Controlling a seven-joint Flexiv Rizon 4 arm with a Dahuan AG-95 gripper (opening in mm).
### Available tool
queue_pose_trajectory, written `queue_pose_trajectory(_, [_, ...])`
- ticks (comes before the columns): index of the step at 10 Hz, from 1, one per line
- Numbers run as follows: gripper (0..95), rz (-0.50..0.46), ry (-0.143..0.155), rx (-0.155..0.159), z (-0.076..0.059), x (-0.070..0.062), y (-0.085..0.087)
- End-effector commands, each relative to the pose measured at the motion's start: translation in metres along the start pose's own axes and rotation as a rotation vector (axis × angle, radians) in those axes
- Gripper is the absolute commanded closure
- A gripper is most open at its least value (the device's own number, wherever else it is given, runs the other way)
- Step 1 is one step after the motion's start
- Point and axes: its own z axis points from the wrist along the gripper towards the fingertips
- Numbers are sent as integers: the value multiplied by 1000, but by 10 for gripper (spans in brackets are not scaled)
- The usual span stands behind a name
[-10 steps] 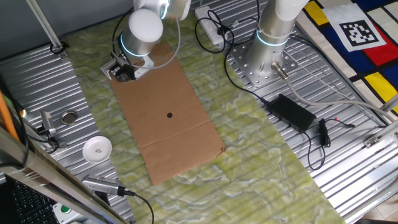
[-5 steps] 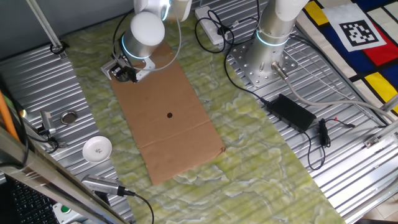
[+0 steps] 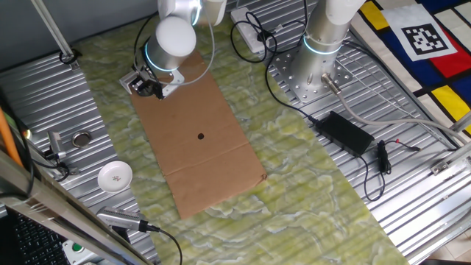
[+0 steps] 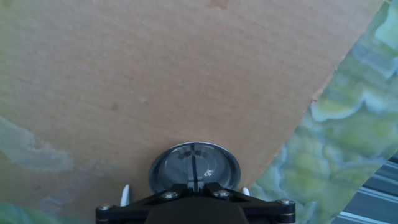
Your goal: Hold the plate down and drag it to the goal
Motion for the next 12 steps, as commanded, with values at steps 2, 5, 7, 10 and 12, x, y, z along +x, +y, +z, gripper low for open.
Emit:
queue_pose_trajectory(2, [950, -4, 9, 1, 0, 1, 1])
queue_pose_trajectory(5, [950, -9, 15, 5, 1, 1, 1])
queue_pose_trajectory(7, [950, -12, 21, 7, 1, 2, 2])
queue_pose_trajectory(10, [950, -15, 24, 10, 3, 5, 4])
queue_pose_trajectory(12, [950, -10, 21, 10, 4, 5, 4])
